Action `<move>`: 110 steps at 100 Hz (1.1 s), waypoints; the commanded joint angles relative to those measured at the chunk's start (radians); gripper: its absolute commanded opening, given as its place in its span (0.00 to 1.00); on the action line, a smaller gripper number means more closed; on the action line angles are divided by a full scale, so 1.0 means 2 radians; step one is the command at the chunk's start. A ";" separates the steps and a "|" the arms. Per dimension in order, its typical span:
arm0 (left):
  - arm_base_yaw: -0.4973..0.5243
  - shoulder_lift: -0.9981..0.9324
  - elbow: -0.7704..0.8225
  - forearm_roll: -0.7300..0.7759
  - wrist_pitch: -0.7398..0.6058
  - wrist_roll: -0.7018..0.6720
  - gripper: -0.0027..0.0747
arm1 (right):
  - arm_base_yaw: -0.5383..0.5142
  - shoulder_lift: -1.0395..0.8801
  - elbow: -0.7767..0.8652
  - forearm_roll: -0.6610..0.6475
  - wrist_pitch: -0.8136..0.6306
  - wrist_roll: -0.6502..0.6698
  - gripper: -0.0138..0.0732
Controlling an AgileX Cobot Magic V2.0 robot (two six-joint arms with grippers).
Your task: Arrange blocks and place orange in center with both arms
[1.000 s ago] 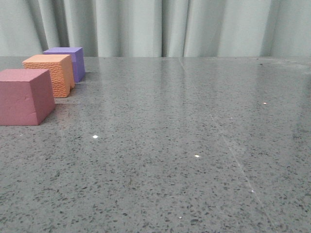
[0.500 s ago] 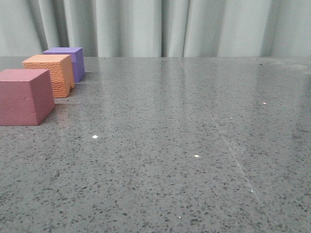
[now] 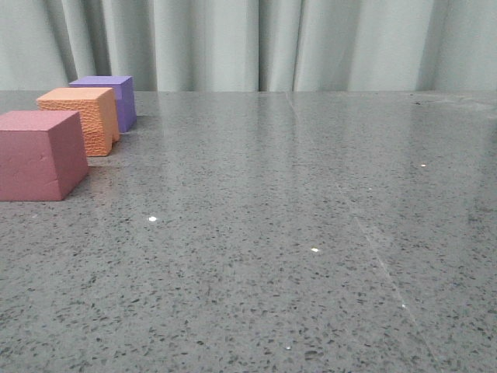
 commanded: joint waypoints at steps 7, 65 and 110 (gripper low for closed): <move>0.002 -0.022 0.014 -0.006 -0.043 -0.004 0.01 | -0.003 -0.005 -0.007 0.002 -0.043 -0.005 0.09; 0.002 -0.038 0.030 0.011 -0.040 -0.016 0.01 | -0.003 -0.005 -0.007 0.002 -0.043 -0.005 0.08; 0.002 -0.038 0.030 0.007 -0.039 -0.016 0.01 | -0.003 -0.005 -0.007 0.002 -0.043 -0.005 0.08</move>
